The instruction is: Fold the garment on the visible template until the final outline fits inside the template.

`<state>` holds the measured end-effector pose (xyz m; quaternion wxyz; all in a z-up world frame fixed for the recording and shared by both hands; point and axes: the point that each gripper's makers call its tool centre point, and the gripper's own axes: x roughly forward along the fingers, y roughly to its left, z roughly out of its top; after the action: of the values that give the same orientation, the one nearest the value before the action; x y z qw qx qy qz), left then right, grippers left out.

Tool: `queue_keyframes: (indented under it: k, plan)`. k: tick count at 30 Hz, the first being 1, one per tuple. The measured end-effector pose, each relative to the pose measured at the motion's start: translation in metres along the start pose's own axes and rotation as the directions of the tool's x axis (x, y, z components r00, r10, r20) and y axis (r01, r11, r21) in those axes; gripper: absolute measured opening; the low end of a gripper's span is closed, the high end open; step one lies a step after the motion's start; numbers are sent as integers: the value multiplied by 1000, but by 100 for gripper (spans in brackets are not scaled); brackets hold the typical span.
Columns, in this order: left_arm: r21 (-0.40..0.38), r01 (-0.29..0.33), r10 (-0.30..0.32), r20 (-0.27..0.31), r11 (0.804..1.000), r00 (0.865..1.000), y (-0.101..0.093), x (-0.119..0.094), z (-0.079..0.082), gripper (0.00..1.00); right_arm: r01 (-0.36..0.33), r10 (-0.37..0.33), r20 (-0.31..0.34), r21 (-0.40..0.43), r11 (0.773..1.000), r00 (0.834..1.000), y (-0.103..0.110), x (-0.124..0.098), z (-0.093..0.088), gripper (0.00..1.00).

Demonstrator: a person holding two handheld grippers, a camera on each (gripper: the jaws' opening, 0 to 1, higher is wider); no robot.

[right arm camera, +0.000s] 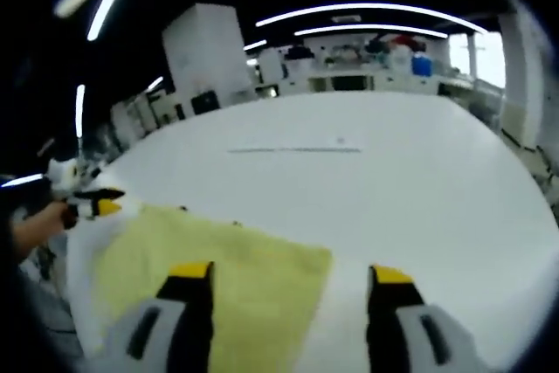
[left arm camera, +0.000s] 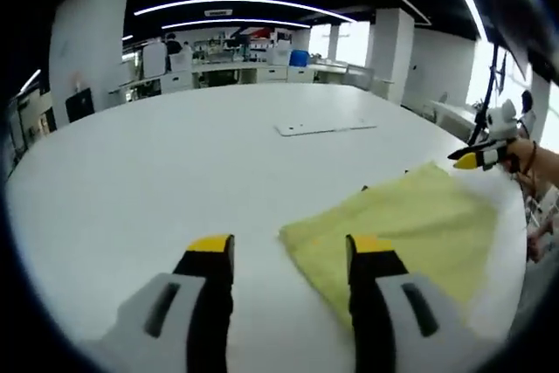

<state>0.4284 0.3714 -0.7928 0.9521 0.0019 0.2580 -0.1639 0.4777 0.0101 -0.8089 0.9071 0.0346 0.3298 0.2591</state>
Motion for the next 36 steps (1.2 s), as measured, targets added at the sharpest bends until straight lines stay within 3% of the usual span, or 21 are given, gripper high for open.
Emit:
queue_keyframes:
  k: [9, 19, 27, 36]
  plan:
    - [22, 84, -84, 7, 996, 996, -21, -30, -6, 68, -93, 91, -32, -73, 993, 995, 27, -31, -10, 91]
    - [42, 172, -171, -37, 984, 985, -48, -61, -31, 73, -165, 156, -88, -99, 981, 984, 42, -62, -39, 93]
    - [44, 216, -212, -75, 975, 974, -64, -75, -50, 71, -198, 185, -129, -98, 975, 974, 51, -83, -67, 86]
    - [32, 252, -246, -122, 967, 962, -80, -85, -76, 55, -194, 170, -168, -139, 971, 971, 47, -94, -97, 67]
